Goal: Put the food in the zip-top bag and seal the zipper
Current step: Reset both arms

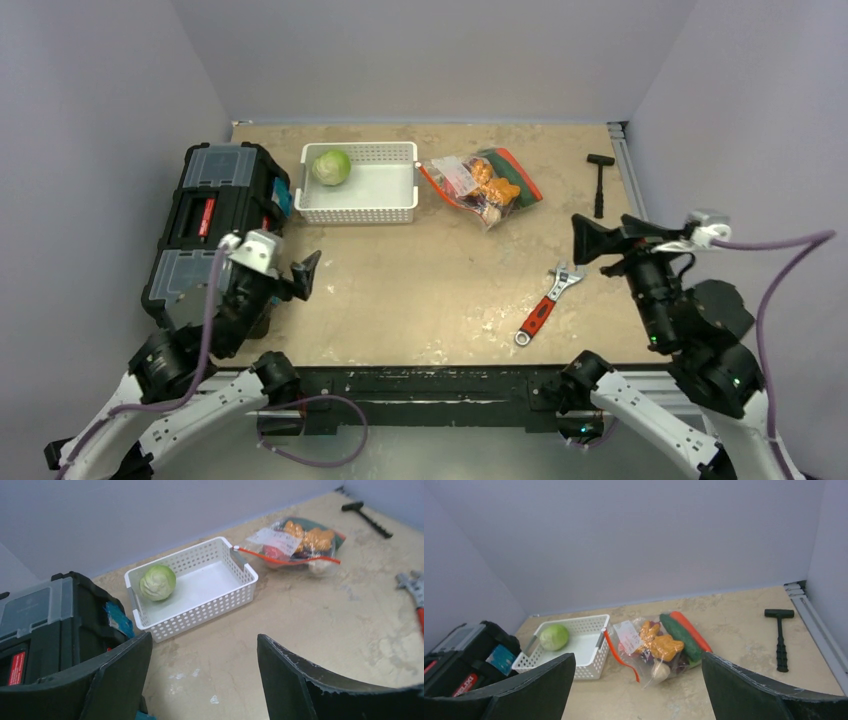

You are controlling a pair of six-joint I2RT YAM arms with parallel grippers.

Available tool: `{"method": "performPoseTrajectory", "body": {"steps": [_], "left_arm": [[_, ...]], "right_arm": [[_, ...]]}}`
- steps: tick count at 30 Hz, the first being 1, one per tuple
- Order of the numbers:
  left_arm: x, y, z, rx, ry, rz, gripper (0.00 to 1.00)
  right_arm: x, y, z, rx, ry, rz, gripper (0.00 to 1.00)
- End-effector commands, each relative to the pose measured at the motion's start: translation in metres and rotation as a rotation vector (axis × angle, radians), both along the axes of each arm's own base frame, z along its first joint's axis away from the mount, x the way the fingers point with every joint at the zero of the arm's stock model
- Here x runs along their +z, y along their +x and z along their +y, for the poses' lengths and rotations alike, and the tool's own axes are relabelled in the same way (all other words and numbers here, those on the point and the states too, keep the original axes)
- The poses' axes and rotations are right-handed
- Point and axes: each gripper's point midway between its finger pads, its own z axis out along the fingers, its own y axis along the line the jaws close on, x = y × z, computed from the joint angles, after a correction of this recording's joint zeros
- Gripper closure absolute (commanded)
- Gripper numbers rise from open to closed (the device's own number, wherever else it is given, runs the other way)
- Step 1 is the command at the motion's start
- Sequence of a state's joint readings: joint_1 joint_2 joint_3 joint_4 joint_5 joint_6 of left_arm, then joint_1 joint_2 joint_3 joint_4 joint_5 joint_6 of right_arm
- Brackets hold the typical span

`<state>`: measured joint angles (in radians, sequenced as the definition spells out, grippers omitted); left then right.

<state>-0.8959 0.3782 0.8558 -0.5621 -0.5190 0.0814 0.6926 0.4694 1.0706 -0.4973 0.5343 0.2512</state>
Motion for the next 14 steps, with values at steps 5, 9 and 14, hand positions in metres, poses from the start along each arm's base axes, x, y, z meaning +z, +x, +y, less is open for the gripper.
{"method": "performPoseTrajectory", "body": {"steps": [5,9,14], "left_arm": [[0.065,-0.039,0.041,0.014,-0.342,-0.040,0.23],[0.083,-0.051,0.048,-0.017,-0.397,-0.065,0.23],[0.092,-0.057,0.052,-0.031,-0.408,-0.083,0.23]], "right_arm": [[0.031,-0.041,-0.052,-0.095,0.098,-0.070,0.01],[0.033,-0.049,-0.060,-0.098,0.127,-0.068,0.01],[0.028,-0.054,-0.061,-0.080,0.094,-0.127,0.01]]}}
